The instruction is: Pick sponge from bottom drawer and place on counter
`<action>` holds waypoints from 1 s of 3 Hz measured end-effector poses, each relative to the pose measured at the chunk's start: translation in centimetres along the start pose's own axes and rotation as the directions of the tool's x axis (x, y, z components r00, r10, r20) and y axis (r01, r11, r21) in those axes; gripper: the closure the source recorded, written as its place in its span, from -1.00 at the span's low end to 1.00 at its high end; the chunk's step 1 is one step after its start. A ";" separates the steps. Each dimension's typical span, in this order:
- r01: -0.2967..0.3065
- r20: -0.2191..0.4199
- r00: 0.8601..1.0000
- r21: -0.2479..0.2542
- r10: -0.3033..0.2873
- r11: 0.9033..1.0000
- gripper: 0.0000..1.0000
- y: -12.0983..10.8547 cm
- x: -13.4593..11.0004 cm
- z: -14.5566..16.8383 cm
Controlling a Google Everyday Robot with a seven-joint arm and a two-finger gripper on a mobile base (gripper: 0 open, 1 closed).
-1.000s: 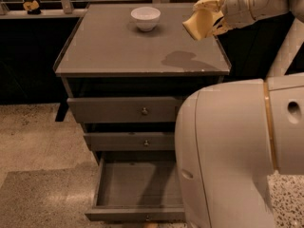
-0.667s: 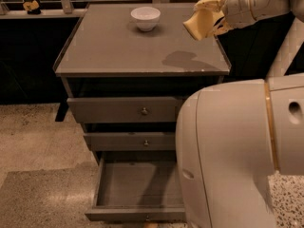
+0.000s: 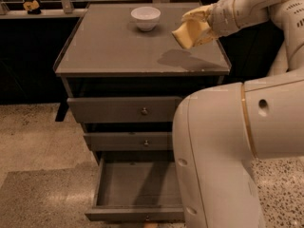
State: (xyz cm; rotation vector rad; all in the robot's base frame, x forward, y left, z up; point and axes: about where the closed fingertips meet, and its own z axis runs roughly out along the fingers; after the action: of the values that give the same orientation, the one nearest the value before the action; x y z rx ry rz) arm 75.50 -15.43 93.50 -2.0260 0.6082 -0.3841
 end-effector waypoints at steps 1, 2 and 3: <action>-0.049 0.102 0.993 -0.046 0.054 0.998 1.00 2.3 -1.3 3.1; -0.079 0.181 0.979 -0.105 0.097 0.991 1.00 4.4 -2.7 5.1; -0.079 0.181 0.979 -0.105 0.097 0.991 1.00 4.4 -2.7 5.1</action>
Offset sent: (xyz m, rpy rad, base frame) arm -0.0140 0.0345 -0.0877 0.0035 0.2967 0.1619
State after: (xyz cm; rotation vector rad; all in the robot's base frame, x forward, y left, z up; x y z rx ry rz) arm 74.66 -12.11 87.08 -2.0907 0.6078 -0.1116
